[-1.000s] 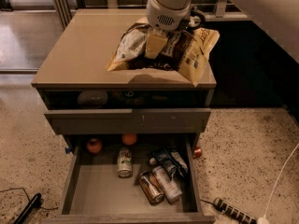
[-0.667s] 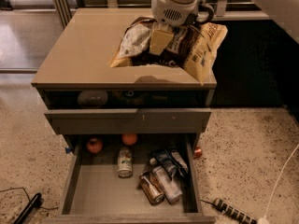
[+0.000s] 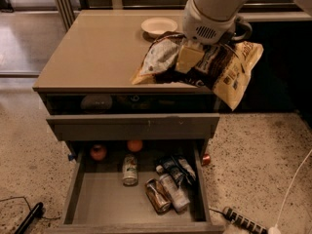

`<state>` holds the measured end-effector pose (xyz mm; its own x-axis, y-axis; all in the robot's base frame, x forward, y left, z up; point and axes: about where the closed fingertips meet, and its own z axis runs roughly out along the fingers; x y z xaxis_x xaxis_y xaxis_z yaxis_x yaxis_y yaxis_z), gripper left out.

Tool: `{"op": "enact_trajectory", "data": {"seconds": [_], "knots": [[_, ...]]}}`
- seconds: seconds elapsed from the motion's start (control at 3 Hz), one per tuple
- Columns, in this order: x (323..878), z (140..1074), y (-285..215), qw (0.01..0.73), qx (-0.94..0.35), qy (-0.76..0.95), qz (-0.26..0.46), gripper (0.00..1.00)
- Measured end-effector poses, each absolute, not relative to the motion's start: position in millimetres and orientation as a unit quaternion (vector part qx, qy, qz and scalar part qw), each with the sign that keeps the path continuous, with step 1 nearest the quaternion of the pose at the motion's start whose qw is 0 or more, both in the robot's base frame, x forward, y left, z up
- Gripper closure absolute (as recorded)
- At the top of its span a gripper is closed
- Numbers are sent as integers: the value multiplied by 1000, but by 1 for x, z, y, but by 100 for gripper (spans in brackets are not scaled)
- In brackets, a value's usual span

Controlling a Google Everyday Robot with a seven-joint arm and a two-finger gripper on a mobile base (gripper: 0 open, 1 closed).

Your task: Place brown chip bag into middle drawer

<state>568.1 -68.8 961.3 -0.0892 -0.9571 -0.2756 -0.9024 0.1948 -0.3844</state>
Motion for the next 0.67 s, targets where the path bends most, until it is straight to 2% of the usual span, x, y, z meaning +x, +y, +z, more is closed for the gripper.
{"op": "enact_trajectory", "data": {"seconds": [0.33,0.67], "knots": [[532,931,-100,219,-611,760,-43,100],[531,931,-100,218,-610,760,-43,100]]}}
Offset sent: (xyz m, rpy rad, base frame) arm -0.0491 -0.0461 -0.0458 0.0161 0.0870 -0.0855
